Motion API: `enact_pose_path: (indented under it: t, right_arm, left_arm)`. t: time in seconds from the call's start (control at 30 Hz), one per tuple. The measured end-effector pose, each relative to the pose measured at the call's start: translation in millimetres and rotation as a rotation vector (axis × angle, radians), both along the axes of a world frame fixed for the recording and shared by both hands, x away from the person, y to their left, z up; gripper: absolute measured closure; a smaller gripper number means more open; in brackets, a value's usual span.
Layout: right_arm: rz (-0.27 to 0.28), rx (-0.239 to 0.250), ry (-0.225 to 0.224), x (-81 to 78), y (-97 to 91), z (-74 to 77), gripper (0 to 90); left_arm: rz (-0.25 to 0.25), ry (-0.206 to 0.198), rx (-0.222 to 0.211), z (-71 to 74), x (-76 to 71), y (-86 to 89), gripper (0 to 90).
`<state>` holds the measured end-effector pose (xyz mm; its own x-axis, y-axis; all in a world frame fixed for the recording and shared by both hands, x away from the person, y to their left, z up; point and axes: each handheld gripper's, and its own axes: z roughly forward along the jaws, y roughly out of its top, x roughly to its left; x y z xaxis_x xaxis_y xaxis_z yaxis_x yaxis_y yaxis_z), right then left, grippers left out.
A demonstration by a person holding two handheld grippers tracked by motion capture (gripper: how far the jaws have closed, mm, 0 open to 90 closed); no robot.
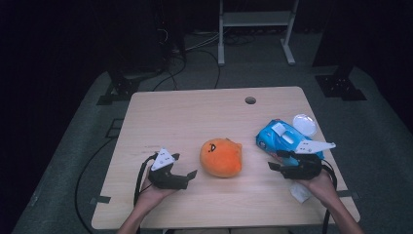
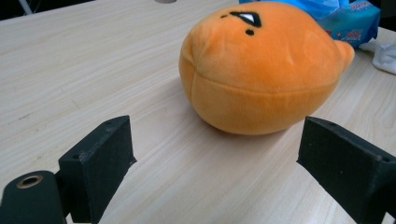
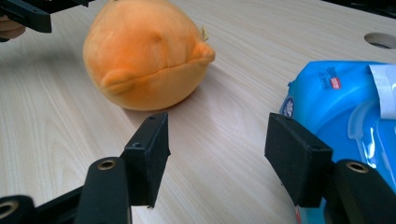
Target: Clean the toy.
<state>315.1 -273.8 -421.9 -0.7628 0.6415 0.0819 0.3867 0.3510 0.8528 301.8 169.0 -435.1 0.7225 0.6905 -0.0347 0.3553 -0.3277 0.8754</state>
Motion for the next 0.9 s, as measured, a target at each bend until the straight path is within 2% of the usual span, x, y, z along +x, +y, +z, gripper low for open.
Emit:
enact_pose_path:
  t: [0.63,0.9]
  right_arm:
    - [-0.061,-0.023,0.010,-20.5,-30.7,-11.3,36.1]
    - [-0.060,-0.031,0.008,-35.6,-40.3,-11.6,34.4]
  left_arm:
    - [0.018,0.019,0.015,-8.4,-9.5,12.7,9.5]
    - [0.016,0.012,0.020,-7.3,-13.9,15.1,9.4]
